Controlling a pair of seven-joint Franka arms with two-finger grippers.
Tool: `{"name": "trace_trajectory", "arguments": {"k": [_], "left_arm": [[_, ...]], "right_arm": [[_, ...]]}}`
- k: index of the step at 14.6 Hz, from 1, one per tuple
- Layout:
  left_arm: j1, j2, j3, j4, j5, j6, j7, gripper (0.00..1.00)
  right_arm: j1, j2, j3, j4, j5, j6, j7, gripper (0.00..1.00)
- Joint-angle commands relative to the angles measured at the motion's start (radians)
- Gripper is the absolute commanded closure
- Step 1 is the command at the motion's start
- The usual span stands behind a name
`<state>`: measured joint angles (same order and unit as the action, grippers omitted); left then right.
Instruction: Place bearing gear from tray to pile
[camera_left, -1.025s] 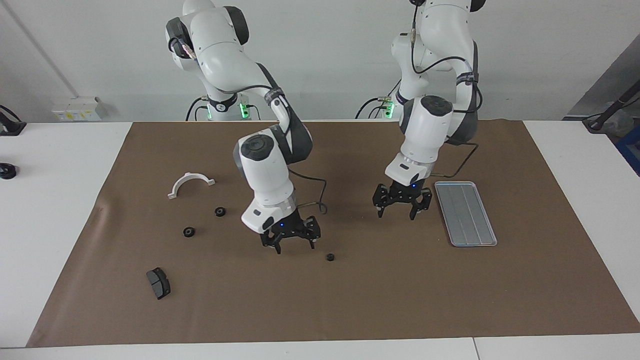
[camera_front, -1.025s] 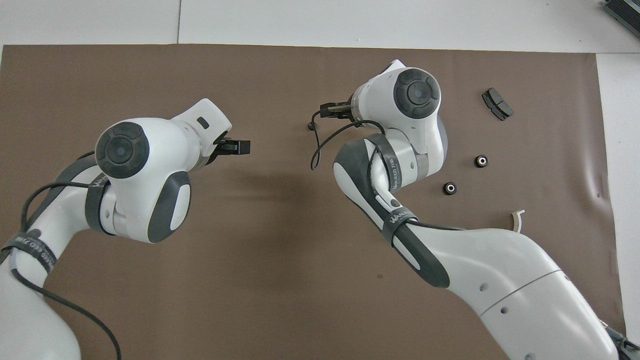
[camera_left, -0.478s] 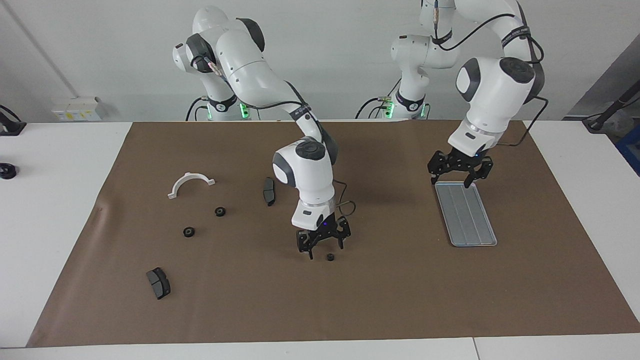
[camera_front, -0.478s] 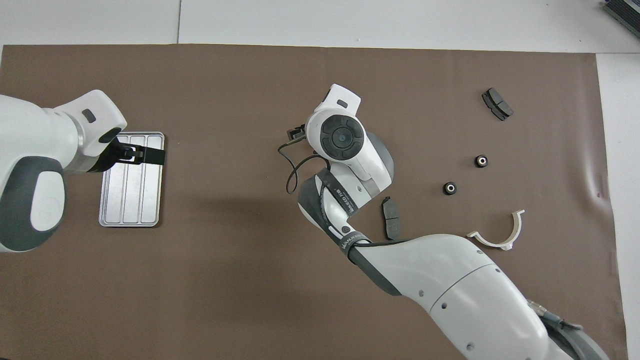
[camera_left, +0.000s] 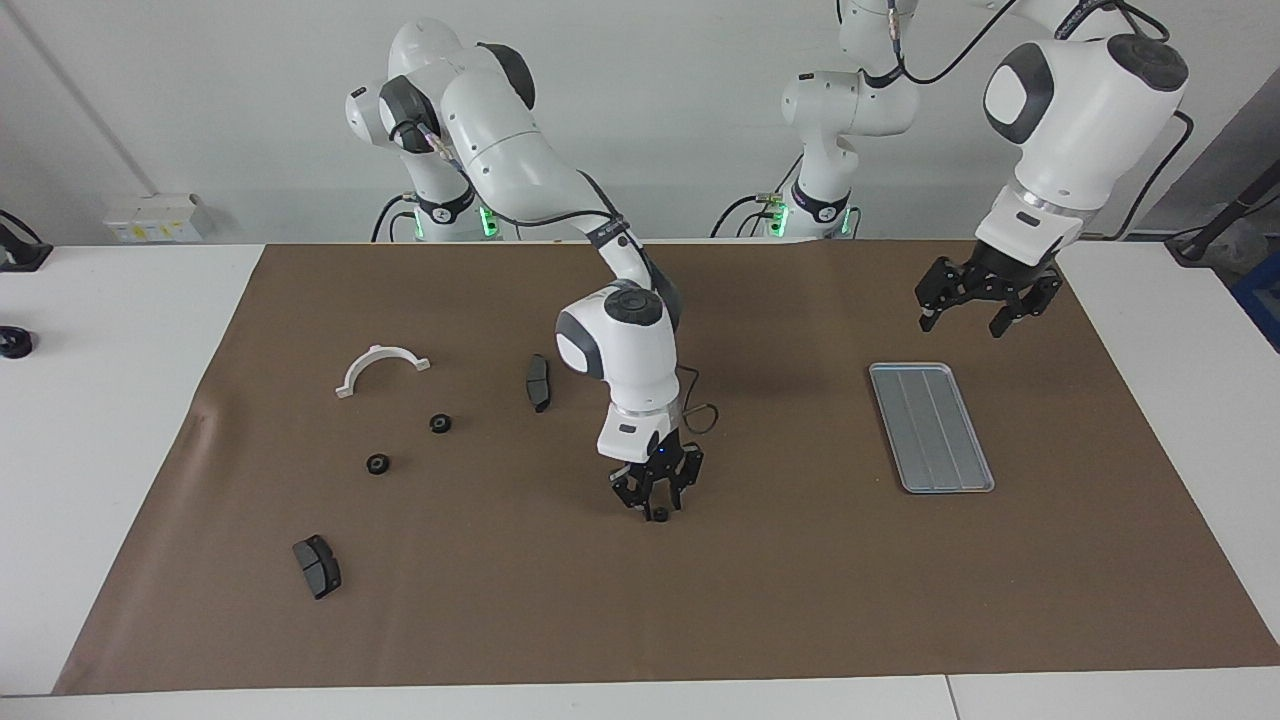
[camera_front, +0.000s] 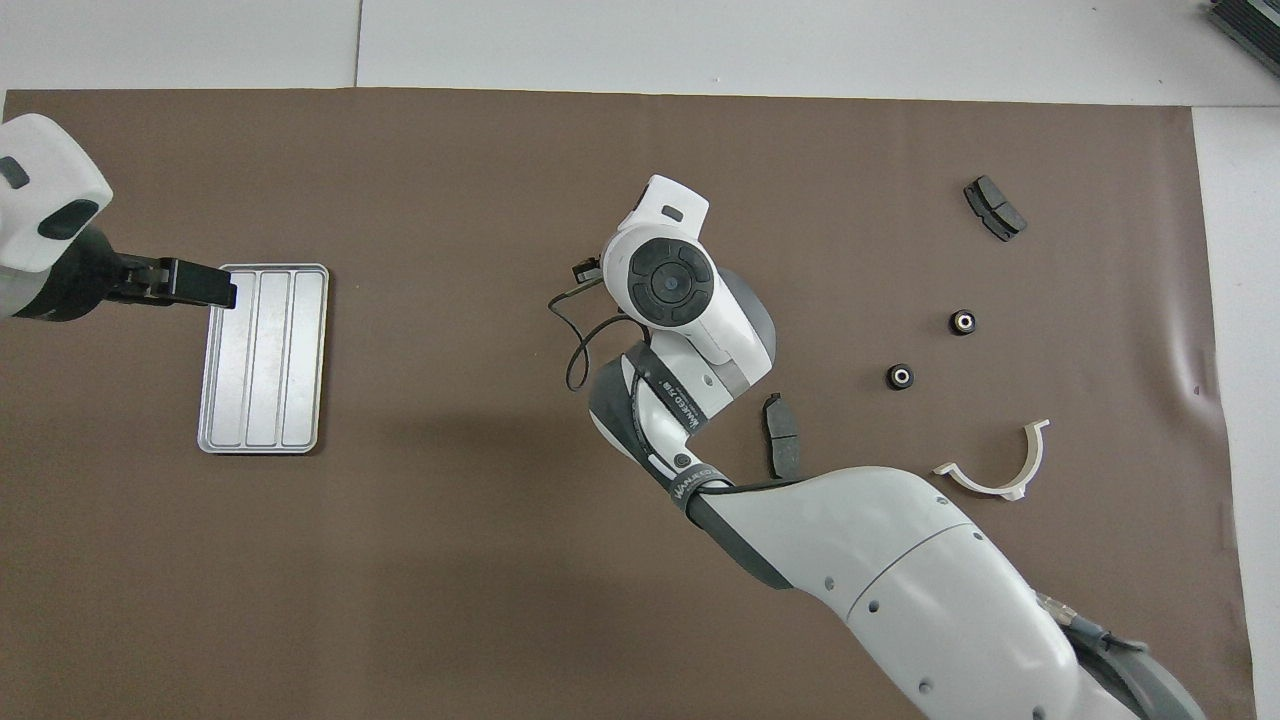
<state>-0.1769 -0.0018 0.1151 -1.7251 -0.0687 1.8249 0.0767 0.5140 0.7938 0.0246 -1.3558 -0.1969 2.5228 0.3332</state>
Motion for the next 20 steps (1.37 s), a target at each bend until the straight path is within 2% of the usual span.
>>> {"name": "trace_trajectory", "arguments": {"k": [1,7,8,9,10,13,15,17,20], "left_arm": [[0.046,0.023,-0.008,0.093,0.020,-0.091,0.053,0.00],[0.086,0.023,-0.008,0.101,0.018,-0.118,0.086,0.00],[0.086,0.023,-0.008,0.105,0.018,-0.119,0.086,0.00],[0.085,0.026,-0.008,0.108,0.020,-0.121,0.086,0.00],[0.083,0.025,-0.008,0.108,0.020,-0.121,0.086,0.00],[0.068,0.025,-0.008,0.110,0.018,-0.127,0.084,0.00],[0.067,0.023,-0.009,0.110,0.018,-0.144,0.084,0.00],[0.102,0.017,-0.038,0.113,0.018,-0.164,0.086,0.00],[0.131,0.009,-0.074,0.110,0.018,-0.180,0.086,0.00]], "right_arm": [[-0.006,0.019,0.003,0.026,-0.029,0.010,0.009,0.56],[-0.003,0.035,0.003,0.024,-0.032,0.019,0.009,0.58],[-0.002,0.033,0.003,0.024,-0.036,0.018,0.009,0.71],[-0.002,0.035,0.003,0.026,-0.038,0.014,0.009,0.94],[-0.002,0.035,0.003,0.029,-0.038,0.014,0.009,1.00],[-0.003,0.033,0.001,0.038,-0.036,0.001,0.009,1.00],[-0.012,-0.002,-0.006,0.041,-0.030,-0.082,0.010,1.00],[-0.041,-0.086,-0.011,0.037,-0.023,-0.177,0.006,1.00],[-0.152,-0.235,-0.002,-0.072,-0.016,-0.300,-0.067,1.00]]}}
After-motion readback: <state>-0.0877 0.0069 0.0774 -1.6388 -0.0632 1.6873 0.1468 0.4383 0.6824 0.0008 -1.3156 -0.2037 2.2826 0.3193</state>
